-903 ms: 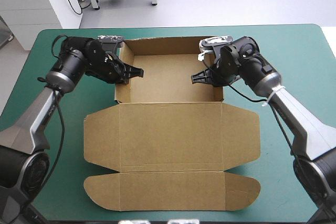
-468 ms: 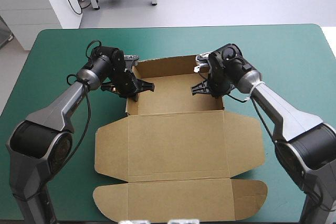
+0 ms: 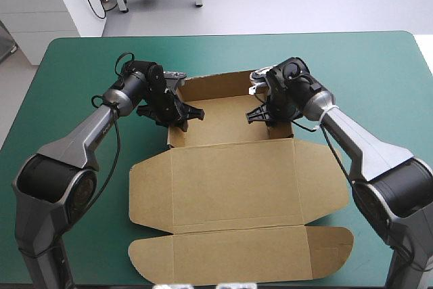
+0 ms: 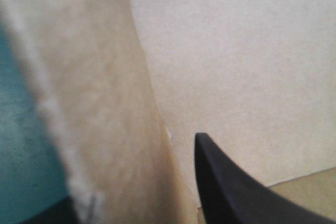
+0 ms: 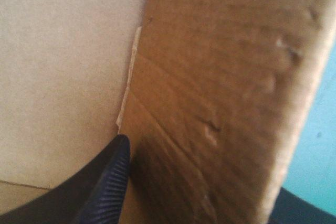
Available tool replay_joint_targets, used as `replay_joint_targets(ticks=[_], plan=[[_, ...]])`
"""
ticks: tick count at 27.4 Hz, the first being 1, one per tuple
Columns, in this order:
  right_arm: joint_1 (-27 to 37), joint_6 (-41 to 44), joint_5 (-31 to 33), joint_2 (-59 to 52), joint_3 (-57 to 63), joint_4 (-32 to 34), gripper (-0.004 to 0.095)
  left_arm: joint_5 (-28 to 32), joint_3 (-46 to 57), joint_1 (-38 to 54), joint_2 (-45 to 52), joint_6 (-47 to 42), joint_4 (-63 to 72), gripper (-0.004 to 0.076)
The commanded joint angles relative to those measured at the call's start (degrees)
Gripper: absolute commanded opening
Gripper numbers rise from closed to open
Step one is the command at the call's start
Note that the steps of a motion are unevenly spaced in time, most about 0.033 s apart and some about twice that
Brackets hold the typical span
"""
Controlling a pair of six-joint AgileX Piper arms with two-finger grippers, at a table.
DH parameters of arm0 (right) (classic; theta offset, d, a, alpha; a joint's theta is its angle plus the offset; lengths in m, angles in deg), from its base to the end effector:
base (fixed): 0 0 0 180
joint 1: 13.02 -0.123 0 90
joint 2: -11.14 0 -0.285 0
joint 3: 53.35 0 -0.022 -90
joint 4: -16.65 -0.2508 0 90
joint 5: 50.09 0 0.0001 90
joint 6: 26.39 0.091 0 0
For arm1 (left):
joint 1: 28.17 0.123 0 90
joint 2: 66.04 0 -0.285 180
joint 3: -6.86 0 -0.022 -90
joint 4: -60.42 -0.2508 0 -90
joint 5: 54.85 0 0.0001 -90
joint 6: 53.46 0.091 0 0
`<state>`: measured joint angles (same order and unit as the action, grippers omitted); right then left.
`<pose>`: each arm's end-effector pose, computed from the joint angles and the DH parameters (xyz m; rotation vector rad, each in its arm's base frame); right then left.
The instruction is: Fold the box
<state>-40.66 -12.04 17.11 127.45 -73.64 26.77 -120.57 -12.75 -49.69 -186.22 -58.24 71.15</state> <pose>0.3651 0.1745 0.2882 -0.3867 2.7796 -0.0788 0.3810 -0.1668 0.2580 0.3444 2.9108 -0.3376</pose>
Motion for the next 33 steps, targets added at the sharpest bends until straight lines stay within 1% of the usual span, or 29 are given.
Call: replay_joint_targets(ticks=[1, 3, 5, 8, 10, 13, 16, 19, 22, 23, 25, 27, 30, 31, 32, 33], plan=[[-0.3, -0.8, -1.4, -2.8, -1.8, 3.7, 0.0476, 1.9, -3.7, -0.7, 3.1, 0.5, 3.0, 0.0448], [-0.3, -0.9, -1.0, -2.8, -1.8, 4.6, 0.0476, 1.7, -4.7, -0.7, 3.1, 0.5, 3.0, 0.0533], [-0.3, -0.9, -1.0, -2.8, -2.4, 4.2, 0.0474, 1.6, -5.5, -0.7, 3.1, 0.5, 3.0, 0.0569], [-0.3, -0.9, -2.5, -2.8, -2.8, 3.8, 0.0474, 1.6, -5.8, -0.7, 3.1, 0.5, 3.0, 0.0568], [-0.3, -0.9, -3.0, -2.8, -3.1, 5.3, 0.0474, 1.4, -5.8, -0.7, 3.1, 0.5, 3.0, 0.0568], [-0.3, -1.0, -2.3, -2.8, -5.3, 8.3, 0.0474, 1.4, -5.9, -0.7, 3.2, 0.5, 2.4, 0.0568], [-0.3, -1.5, 0.5, -2.8, -9.7, 10.9, 0.0469, -0.2, -8.4, -0.7, 3.2, 0.5, 1.3, 0.0568], [-0.3, -4.0, 3.9, -2.8, -15.0, 11.1, 0.0466, -3.7, -13.6, -0.7, 3.2, 0.5, -1.7, 0.0568], [-0.3, -7.3, 4.2, -3.1, -20.0, 10.4, 0.0466, -8.3, -21.6, -0.7, 3.2, 0.5, -5.0, 0.0568], [-0.3, -7.4, 4.2, -3.4, -22.2, 10.1, 0.0466, -8.3, -26.1, -0.7, 4.0, 0.5, -5.2, 0.0568], [-0.3, -7.0, 4.2, -3.5, -23.3, 9.9, 0.0466, -8.1, -29.2, -0.7, 5.5, 0.0, -4.8, 0.0552], [-0.3, -4.8, 4.2, -3.9, -23.2, 9.1, 0.0466, -8.1, -31.2, -0.7, 7.2, 0.0, -4.8, 0.0504], [-0.3, -4.1, 4.2, -3.9, -22.5, 6.9, 0.0467, -8.3, -31.6, -0.7, 11.2, 1.0, -6.5, 0.0376], [-0.3, -4.1, 4.2, -3.8, -21.1, 6.1, 0.0467, -8.3, -31.5, -0.7, 13.9, 3.0, -8.8, 0.0253], [0.1, -3.3, 4.2, -3.8, -19.3, 6.1, 0.0467, -8.3, -30.9, -0.7, 16.9, 3.2, -10.7, 0.0112], [0.5, -3.0, 4.2, -3.8, -18.1, 6.0, 0.0467, -8.3, -30.4, -0.7, 18.1, 3.2, -11.6, 0.0041]])
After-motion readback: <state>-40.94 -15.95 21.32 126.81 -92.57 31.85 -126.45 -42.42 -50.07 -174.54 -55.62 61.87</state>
